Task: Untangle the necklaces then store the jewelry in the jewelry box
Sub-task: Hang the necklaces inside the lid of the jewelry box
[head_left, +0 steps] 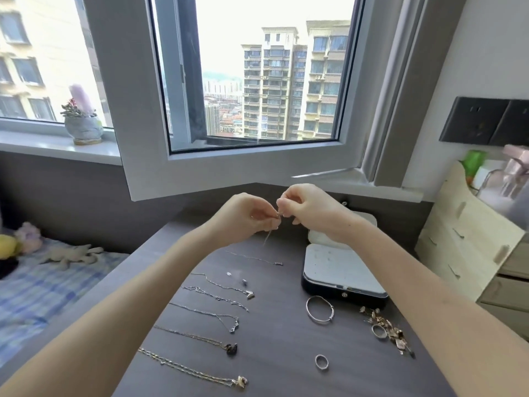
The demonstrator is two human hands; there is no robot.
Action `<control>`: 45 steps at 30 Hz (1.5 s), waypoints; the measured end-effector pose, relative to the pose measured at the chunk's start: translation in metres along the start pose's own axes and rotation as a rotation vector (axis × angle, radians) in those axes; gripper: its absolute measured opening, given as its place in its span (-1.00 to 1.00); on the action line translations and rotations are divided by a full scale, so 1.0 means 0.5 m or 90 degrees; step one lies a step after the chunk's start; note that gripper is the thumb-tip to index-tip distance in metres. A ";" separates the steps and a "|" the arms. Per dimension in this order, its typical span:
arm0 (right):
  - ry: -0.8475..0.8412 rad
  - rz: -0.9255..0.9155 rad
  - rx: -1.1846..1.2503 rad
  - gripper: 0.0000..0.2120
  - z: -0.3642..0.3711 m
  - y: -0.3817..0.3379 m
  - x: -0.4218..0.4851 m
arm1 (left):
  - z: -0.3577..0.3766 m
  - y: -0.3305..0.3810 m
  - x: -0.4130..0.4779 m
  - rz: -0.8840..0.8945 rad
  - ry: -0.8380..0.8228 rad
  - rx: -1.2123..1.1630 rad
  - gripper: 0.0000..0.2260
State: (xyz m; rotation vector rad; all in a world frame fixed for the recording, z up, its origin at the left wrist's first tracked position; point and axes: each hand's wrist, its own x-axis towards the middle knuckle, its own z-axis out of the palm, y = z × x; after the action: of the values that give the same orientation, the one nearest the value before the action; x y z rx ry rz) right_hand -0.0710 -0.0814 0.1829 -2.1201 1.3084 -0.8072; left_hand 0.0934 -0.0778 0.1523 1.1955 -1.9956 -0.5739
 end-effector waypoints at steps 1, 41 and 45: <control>0.002 0.001 0.013 -0.81 -0.011 -0.003 -0.006 | 0.001 0.008 0.004 0.006 0.005 0.000 -0.98; 0.172 0.062 0.154 -0.87 -0.143 0.050 -0.147 | 0.094 0.210 0.059 0.105 -0.036 0.109 -0.87; 0.156 0.064 0.166 -0.88 -0.143 0.063 -0.149 | 0.101 0.202 0.061 0.053 -0.041 0.028 -0.89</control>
State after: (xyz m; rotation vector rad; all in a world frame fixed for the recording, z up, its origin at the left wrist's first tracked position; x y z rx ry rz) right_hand -0.1676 -0.0349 0.1944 -1.7816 1.3365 -1.1547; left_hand -0.0110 -0.0570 0.2002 1.1276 -2.1115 -0.5345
